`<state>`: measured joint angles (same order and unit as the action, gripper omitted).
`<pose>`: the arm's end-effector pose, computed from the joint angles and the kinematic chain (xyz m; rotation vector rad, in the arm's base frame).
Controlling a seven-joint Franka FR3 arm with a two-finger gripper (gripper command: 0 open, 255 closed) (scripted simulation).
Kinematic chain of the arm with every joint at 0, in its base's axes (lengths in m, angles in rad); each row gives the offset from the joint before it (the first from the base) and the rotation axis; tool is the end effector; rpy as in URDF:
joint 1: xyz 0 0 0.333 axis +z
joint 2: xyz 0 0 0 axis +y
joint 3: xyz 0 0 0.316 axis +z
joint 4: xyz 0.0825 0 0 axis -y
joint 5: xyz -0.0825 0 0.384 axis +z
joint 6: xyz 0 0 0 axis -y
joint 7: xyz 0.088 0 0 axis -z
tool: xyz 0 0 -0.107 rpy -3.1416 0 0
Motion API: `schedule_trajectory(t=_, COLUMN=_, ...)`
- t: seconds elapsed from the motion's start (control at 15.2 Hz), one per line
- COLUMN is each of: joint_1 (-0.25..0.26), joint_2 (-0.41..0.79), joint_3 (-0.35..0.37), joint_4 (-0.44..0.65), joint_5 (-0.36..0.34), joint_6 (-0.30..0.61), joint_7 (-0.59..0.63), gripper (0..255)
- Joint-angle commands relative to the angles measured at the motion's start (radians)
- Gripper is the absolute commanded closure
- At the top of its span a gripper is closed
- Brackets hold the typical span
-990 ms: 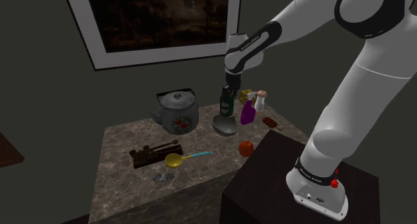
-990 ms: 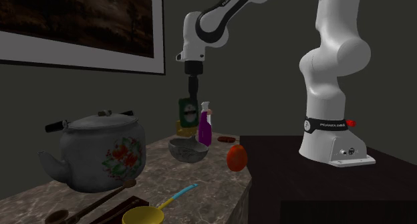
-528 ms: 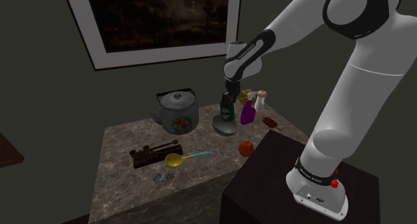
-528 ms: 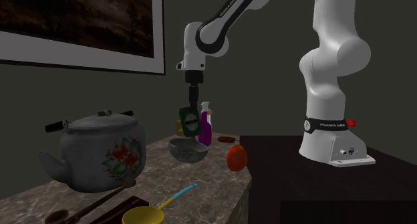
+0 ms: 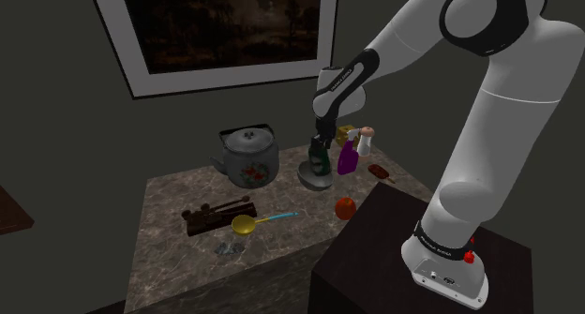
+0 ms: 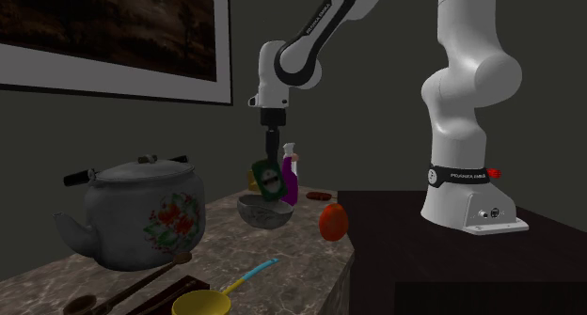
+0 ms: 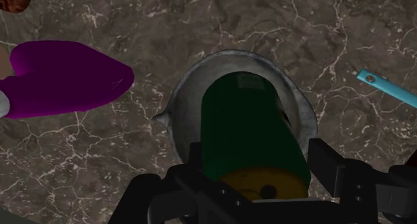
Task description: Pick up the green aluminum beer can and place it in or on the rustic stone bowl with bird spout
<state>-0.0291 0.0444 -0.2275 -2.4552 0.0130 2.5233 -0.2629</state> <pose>0.4671 -0.1231 0.2826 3.1327 -0.0060 0.0367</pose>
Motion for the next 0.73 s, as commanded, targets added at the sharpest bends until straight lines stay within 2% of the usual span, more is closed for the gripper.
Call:
schedule_trajectory(t=0.0, joint_1=0.0, joint_2=0.0, joint_3=0.0, joint_4=0.0, joint_5=0.0, joint_6=0.001, joint_7=0.0, gripper=255)
schedule_trajectory(t=0.2, joint_1=0.0, joint_2=0.0, joint_3=0.0, joint_4=0.0, joint_5=0.0, joint_6=0.001, joint_7=0.0, gripper=255)
schedule_trajectory(t=0.26, joint_1=0.0, joint_2=0.0, joint_3=0.0, joint_4=0.0, joint_5=0.0, joint_6=0.001, joint_7=0.0, gripper=0)
schedule_trajectory(t=0.59, joint_1=0.0, joint_2=0.0, joint_3=0.0, joint_4=0.0, joint_5=0.0, joint_6=0.001, joint_7=0.0, gripper=0)
schedule_trajectory(t=0.66, joint_1=0.001, joint_2=-0.03, joint_3=-0.001, joint_4=0.006, joint_5=-0.011, joint_6=-0.034, joint_7=0.008, gripper=0)
